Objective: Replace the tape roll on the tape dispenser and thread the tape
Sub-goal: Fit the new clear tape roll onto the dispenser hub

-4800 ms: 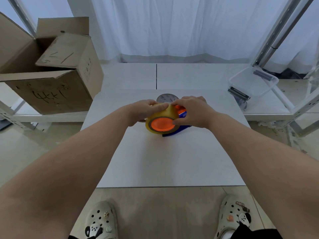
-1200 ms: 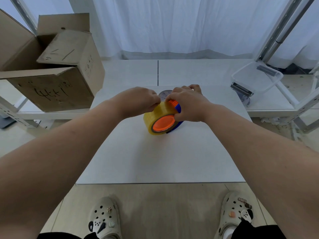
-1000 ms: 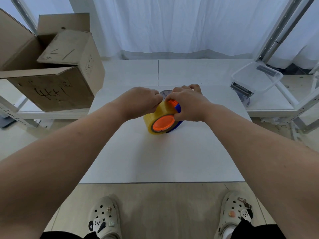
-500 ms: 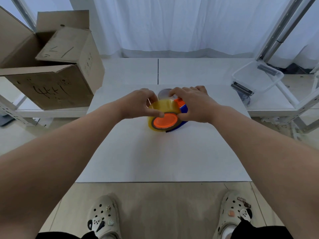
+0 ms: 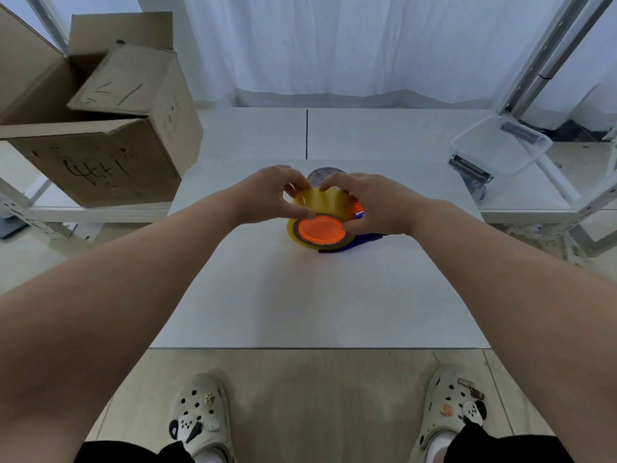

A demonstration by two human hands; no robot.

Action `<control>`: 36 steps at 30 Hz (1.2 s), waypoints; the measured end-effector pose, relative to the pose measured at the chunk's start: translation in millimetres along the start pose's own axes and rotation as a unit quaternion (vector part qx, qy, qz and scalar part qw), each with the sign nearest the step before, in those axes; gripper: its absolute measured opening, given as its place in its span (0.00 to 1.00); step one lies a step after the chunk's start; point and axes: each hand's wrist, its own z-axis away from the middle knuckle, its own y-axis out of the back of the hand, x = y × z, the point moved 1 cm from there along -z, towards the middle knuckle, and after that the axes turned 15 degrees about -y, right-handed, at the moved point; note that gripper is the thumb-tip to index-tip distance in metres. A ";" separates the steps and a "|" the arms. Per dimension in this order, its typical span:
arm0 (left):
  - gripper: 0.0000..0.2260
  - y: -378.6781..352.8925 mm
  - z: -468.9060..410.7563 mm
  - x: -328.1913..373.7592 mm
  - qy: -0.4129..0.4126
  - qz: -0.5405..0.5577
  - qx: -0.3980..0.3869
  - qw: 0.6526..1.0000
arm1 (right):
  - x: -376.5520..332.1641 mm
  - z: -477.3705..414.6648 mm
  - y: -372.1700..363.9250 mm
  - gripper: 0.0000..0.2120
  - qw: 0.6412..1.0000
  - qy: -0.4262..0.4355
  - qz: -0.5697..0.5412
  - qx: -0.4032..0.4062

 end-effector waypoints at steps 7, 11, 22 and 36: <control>0.23 0.2 2.6 0.0 -0.003 0.010 -0.003 1.000 | -7.8 1.6 4.0 0.29 1.000 -0.012 -0.010 0.004; 0.23 -1.2 -0.1 4.2 -0.011 0.017 -0.005 1.000 | -8.7 2.0 5.5 0.29 1.000 -0.024 -0.011 0.002; 0.18 -6.1 6.4 -3.5 0.048 0.121 0.008 0.991 | 2.9 4.0 -0.7 0.28 0.995 -0.075 -0.052 0.027; 0.11 -3.0 -5.6 11.0 -0.099 -0.096 0.034 0.990 | 7.4 3.9 3.2 0.29 0.994 -0.093 -0.035 0.035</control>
